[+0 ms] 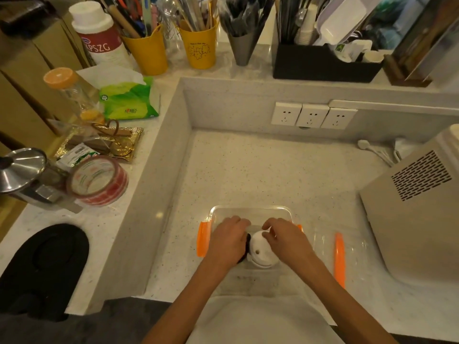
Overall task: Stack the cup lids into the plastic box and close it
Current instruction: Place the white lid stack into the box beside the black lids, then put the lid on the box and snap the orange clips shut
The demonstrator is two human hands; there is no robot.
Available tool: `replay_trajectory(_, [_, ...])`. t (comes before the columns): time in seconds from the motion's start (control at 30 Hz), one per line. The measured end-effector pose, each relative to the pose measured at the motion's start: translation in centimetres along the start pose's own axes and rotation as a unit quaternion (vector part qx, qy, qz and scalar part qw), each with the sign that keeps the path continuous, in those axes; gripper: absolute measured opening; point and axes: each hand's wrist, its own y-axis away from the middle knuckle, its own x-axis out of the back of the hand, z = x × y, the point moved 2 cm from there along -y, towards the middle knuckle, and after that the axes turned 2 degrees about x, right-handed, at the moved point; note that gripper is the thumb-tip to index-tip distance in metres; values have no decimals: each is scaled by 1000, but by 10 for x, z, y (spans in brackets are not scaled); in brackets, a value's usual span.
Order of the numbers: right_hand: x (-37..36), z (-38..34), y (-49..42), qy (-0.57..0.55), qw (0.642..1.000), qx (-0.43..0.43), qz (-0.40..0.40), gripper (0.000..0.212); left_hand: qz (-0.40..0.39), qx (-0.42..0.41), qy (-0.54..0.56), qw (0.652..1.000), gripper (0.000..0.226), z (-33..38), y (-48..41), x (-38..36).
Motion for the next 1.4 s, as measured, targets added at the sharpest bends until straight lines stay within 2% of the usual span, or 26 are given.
replay_trajectory(0.07, [19,5,8,-21,996,-19,80,15,112,26,-35,993,38,-4,13,14])
replay_trajectory(0.13, [30,14,15,-35,989,-50,131,25,157,73,-47,984,45,-17,25,19])
replay_trajectory(0.23, [28,29,23,-72,986,-117,93,42,134,108,13,985,59,-34,32,17])
replay_trajectory(0.33, [17,40,28,-141,979,-147,28,38,109,91,85,986,67,-36,30,13])
replay_trajectory(0.57, [15,48,32,-197,966,-162,29,38,87,119,73,986,45,-35,16,18])
replay_trajectory(0.63, [21,56,37,-215,960,-178,34,35,109,126,37,985,37,-25,8,27])
replay_trajectory(0.73, [34,79,54,-253,935,-224,105,21,132,42,2,990,35,9,-14,36])
replay_trajectory(0.9, [41,125,112,-252,885,-335,203,21,32,-145,40,988,36,92,-58,12])
replay_trajectory(1.03, [17,151,165,-262,842,-433,187,22,-109,-205,-52,971,39,154,-92,-40])
replay_trajectory(1.13, [-16,161,197,-256,828,-491,86,27,-240,-211,-108,941,48,186,-111,-76])
replay_trajectory(1.23, [-51,158,215,-261,818,-512,6,37,-387,-160,-61,906,73,196,-123,-101])
replay_trajectory(1.3, [-70,154,221,-308,796,-520,15,36,-429,-126,-62,893,83,191,-129,-114])
replay_trajectory(1.4, [-91,149,217,-429,724,-535,78,69,-419,-127,-104,893,86,183,-134,-122])
